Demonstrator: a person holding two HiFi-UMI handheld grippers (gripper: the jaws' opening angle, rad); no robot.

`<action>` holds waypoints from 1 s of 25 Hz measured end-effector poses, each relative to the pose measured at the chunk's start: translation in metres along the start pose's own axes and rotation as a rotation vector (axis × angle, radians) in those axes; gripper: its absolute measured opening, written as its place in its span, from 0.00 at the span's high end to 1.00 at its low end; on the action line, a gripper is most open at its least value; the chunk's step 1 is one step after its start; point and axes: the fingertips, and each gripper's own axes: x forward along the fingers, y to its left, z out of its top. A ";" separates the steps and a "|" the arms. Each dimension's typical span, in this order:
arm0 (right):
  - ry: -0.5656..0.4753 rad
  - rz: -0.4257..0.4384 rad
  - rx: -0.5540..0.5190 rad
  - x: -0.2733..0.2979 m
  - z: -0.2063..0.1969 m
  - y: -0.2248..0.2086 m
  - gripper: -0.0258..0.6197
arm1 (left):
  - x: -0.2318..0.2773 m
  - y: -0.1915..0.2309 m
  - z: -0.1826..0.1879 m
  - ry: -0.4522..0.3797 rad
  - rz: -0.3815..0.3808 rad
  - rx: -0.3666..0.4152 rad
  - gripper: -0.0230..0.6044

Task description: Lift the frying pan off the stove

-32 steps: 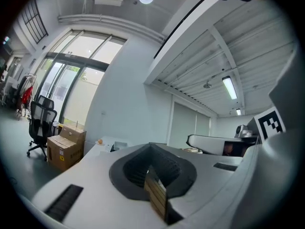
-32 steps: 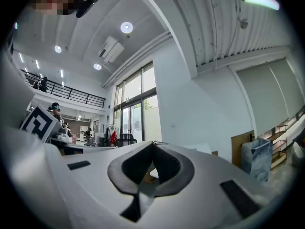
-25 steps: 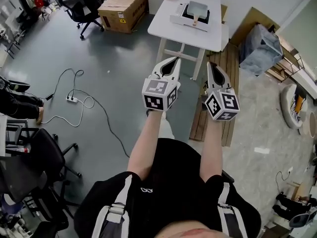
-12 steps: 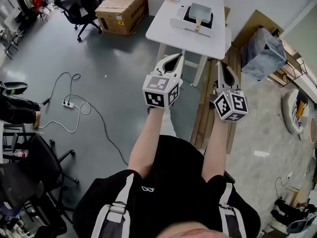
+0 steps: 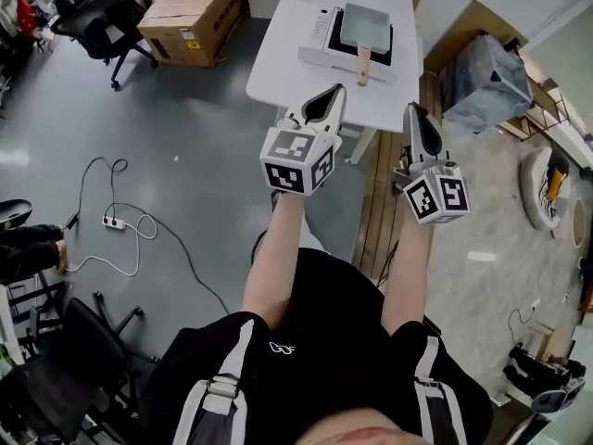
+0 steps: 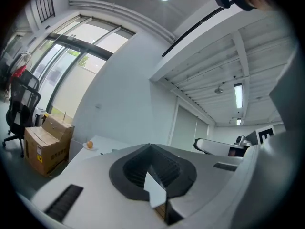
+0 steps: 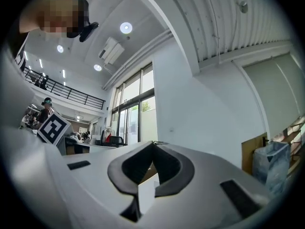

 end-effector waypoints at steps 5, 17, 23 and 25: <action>-0.003 -0.018 0.008 0.096 0.011 -0.036 0.95 | 0.088 0.044 0.026 0.037 -0.128 -0.018 0.97; 0.040 -0.024 0.114 0.183 -0.016 -0.094 0.95 | 0.186 0.085 0.009 0.151 -0.252 -0.075 0.97; 0.146 0.004 0.199 0.191 -0.056 -0.122 0.95 | 0.208 0.079 -0.033 0.263 -0.273 -0.150 0.96; 0.180 -0.031 0.253 0.193 -0.072 -0.137 0.95 | 0.211 0.079 -0.047 0.293 -0.283 -0.201 0.96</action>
